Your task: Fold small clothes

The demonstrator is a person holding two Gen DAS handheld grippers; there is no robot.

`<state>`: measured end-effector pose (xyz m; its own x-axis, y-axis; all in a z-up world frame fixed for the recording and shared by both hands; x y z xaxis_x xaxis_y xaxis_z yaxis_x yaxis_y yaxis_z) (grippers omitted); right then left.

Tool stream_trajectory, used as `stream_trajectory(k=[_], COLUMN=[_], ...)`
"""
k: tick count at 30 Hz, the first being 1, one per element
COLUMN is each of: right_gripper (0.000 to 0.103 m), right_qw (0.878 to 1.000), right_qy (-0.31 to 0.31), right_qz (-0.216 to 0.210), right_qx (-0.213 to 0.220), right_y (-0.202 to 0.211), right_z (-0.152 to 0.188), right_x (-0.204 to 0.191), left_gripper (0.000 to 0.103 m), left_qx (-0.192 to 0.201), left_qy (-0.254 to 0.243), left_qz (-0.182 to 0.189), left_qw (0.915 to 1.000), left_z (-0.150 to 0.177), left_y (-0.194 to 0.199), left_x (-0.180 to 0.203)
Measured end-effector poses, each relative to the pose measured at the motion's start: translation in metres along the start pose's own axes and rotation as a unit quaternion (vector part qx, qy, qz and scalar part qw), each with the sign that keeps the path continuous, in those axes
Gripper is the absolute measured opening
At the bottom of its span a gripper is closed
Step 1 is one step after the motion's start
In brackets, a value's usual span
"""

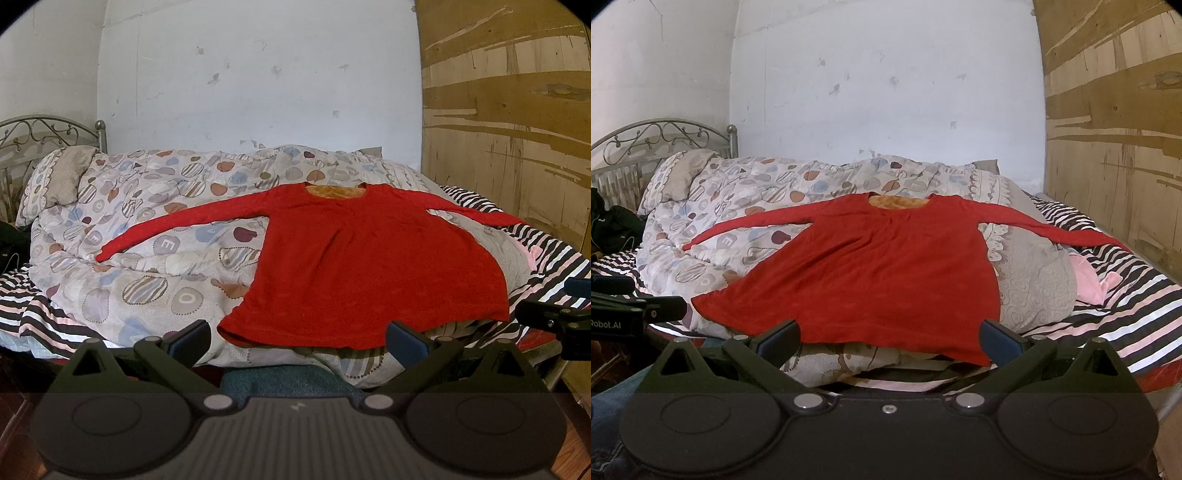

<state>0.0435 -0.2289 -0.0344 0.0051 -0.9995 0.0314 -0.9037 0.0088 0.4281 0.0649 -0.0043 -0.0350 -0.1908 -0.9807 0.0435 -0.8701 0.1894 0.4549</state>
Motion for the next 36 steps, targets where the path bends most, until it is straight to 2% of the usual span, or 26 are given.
stream_trajectory(k=[36], right_gripper=[0.103], right_qw=[1.000], right_qy=[-0.001], right_qz=[0.000], right_qx=[-0.001], right_y=[0.0000], right_z=[-0.0003], right_x=[-0.0005], left_gripper=[0.103], left_qx=[-0.007], left_qy=[0.003], left_qz=[-0.003], left_qw=[1.0000], left_z=[0.0049], left_y=[-0.0012], left_x=[-0.0020])
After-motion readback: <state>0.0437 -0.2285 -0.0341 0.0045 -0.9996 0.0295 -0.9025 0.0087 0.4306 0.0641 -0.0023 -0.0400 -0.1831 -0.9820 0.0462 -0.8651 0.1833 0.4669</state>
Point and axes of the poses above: each gripper's, at about its wrist camera, not at the fingertips, and y roughly against the way its jaws point, x to its right, z to its underside, the point moved 7 cm from there along -y, roughly the way its jaws point, and after that the axes turned 10 degrees about z, right-handed, at the moved point
